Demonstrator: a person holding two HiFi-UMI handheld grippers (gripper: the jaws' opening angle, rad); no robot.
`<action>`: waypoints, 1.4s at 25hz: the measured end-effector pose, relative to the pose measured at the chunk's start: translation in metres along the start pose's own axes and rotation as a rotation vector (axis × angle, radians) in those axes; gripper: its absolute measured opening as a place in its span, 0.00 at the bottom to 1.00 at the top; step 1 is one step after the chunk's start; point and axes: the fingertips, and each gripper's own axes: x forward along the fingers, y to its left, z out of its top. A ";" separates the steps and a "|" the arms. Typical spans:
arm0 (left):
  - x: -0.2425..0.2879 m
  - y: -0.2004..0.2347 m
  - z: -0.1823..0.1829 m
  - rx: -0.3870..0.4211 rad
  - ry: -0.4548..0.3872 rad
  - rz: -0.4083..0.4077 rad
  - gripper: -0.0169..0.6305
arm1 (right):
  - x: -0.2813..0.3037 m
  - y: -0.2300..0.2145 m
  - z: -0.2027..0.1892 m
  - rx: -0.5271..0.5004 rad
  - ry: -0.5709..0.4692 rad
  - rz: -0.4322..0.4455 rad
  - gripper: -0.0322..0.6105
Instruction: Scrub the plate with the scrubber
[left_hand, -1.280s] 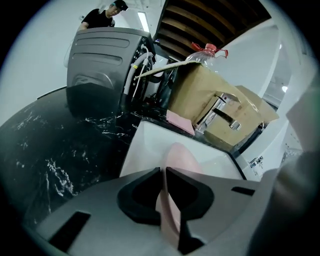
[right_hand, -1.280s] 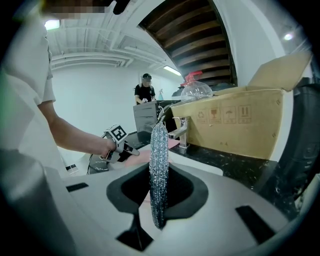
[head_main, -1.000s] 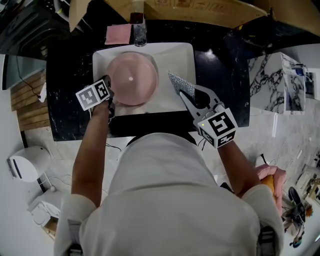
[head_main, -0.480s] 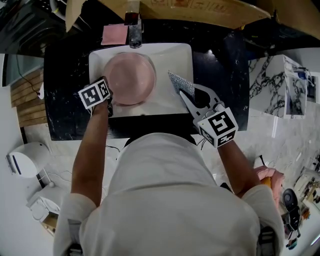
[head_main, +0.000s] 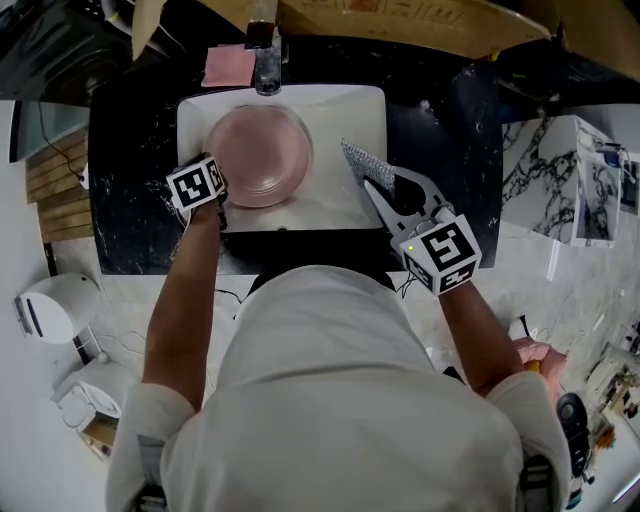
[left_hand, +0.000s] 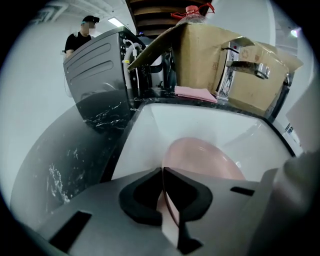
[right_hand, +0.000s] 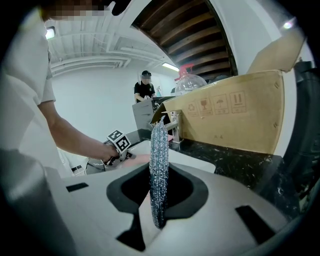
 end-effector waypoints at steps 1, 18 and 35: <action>0.000 0.001 -0.001 0.001 0.003 0.010 0.05 | 0.000 -0.001 -0.001 0.001 0.000 0.003 0.17; -0.061 -0.014 0.013 0.088 -0.149 0.023 0.11 | 0.004 0.003 -0.018 0.007 -0.014 0.062 0.17; -0.209 -0.048 -0.024 0.185 -0.365 -0.540 0.04 | -0.024 0.112 -0.013 -0.001 -0.096 -0.092 0.17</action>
